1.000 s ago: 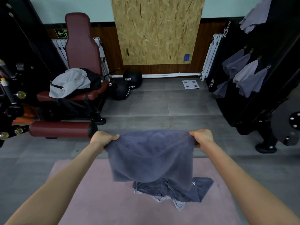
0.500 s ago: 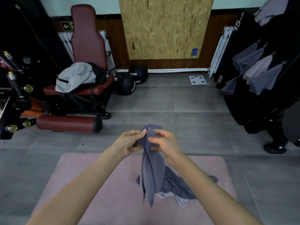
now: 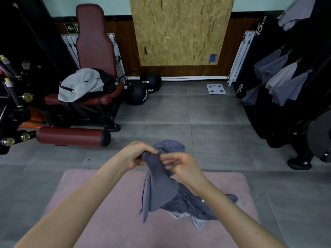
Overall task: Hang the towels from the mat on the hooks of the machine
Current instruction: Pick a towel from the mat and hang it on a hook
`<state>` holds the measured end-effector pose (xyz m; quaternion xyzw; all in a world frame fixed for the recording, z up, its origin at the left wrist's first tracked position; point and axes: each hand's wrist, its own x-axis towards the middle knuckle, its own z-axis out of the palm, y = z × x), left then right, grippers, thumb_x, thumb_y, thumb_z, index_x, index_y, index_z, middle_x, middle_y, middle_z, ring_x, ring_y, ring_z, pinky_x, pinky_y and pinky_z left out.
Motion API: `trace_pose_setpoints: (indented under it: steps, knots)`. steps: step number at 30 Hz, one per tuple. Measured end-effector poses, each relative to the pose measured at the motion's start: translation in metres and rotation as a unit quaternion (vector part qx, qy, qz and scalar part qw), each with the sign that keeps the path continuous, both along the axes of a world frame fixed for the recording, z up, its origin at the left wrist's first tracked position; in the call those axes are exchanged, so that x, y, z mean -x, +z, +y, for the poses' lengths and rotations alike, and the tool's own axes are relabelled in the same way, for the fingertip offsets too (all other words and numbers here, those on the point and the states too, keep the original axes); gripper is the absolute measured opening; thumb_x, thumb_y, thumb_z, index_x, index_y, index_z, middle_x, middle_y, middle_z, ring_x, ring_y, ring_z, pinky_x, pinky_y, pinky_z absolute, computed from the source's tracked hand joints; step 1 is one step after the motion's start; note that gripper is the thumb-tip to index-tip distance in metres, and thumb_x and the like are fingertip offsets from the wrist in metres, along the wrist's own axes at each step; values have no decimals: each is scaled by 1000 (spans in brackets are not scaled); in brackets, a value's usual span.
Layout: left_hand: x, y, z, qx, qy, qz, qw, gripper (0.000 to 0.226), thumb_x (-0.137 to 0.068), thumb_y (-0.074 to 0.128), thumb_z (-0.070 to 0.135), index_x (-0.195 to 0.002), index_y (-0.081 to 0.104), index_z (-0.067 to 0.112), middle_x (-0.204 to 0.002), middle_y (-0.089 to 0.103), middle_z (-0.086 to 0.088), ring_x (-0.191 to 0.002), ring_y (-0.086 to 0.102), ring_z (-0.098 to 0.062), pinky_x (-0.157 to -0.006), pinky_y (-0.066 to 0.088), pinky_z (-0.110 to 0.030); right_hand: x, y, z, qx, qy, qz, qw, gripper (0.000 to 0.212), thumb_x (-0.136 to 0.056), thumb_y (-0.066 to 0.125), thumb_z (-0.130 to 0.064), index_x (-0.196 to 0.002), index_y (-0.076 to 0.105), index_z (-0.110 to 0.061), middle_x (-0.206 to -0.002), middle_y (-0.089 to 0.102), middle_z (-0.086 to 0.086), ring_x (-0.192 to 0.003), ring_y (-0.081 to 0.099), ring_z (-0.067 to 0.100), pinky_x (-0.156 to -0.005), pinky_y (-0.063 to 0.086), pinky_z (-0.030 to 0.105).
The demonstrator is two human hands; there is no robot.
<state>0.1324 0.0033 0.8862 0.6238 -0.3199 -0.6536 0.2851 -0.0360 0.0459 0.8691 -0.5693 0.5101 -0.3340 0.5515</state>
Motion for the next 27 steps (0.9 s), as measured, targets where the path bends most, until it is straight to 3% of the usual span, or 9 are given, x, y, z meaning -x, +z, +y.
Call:
trace_pose_setpoints:
  steps: [2, 4, 8, 11, 15, 19, 22, 25, 27]
  knots:
    - [-5, 7, 2, 22, -38, -24, 999, 9, -74, 64, -5, -74, 63, 4, -69, 61, -8, -53, 60, -12, -47, 47, -19, 22, -15, -10, 128, -89, 148, 977, 42, -70, 58, 3, -110, 66, -7, -99, 64, 3, -84, 60, 10, -80, 46, 24]
    - [-10, 18, 5, 43, -70, -29, 996, 14, -69, 69, -2, -65, 63, 9, -62, 61, -3, -52, 58, -9, -46, 45, -18, 44, -32, -23, 224, -88, 334, 911, 52, -68, 71, -8, -118, 61, -18, -117, 58, 5, -103, 55, 25, -88, 41, 35]
    - [-22, 36, 9, 70, -89, -10, 994, 22, -46, 77, 8, -65, 66, 11, -63, 65, -2, -57, 59, -12, -53, 43, -20, 58, -46, -41, 216, 33, 456, 862, 60, -65, 77, -44, -120, 57, -31, -143, 38, 6, -123, 40, 29, -100, 24, 40]
    - [-36, 47, 11, 91, -119, -27, 988, 30, -40, 80, 19, -67, 68, 12, -67, 64, -4, -63, 57, -16, -60, 36, -27, 58, -47, -49, 258, 29, 421, 869, 38, -70, 72, -44, -101, 67, -22, -134, 49, 10, -117, 49, 33, -98, 30, 41]
    - [-66, 61, 15, 140, -166, -103, 971, 37, -44, 85, 22, -75, 70, 9, -77, 68, -9, -70, 64, -17, -66, 48, -26, 70, -21, -55, 262, 61, 254, 929, 14, -80, 70, -24, -82, 62, -13, -109, 62, 8, -102, 59, 23, -92, 40, 29]
    - [-85, 61, 14, 265, -281, -389, 836, 19, -64, 85, 19, -70, 66, 18, -68, 61, 2, -60, 53, -5, -57, 41, -18, 74, 21, -52, 213, 107, 178, 955, 26, -74, 76, -7, -78, 55, -21, -75, 59, 2, -69, 51, 8, -72, 44, 28]
    - [-87, 56, 13, 335, -295, -509, 736, 21, -67, 81, 21, -74, 61, 21, -76, 56, 4, -71, 53, -13, -62, 36, -21, 66, 42, -46, 146, 98, 121, 977, 45, -73, 77, -3, -99, 51, -28, -70, 52, -5, -62, 44, 5, -65, 42, 17]
    - [-84, 49, 15, 362, -291, -539, 703, 18, -71, 77, 18, -80, 62, 16, -79, 52, 5, -74, 48, -14, -65, 30, -23, 64, 55, -41, 133, 114, 166, 970, 28, -74, 77, -8, -91, 63, -26, -75, 62, -2, -67, 50, 6, -68, 46, 25]
    - [-83, 49, 18, 360, -294, -504, 728, 12, -75, 73, 14, -80, 63, 17, -76, 55, 7, -71, 50, -11, -66, 32, -22, 69, 65, -36, 132, 109, 188, 967, 11, -76, 76, -14, -77, 66, -18, -73, 64, -3, -66, 52, 6, -65, 44, 24]
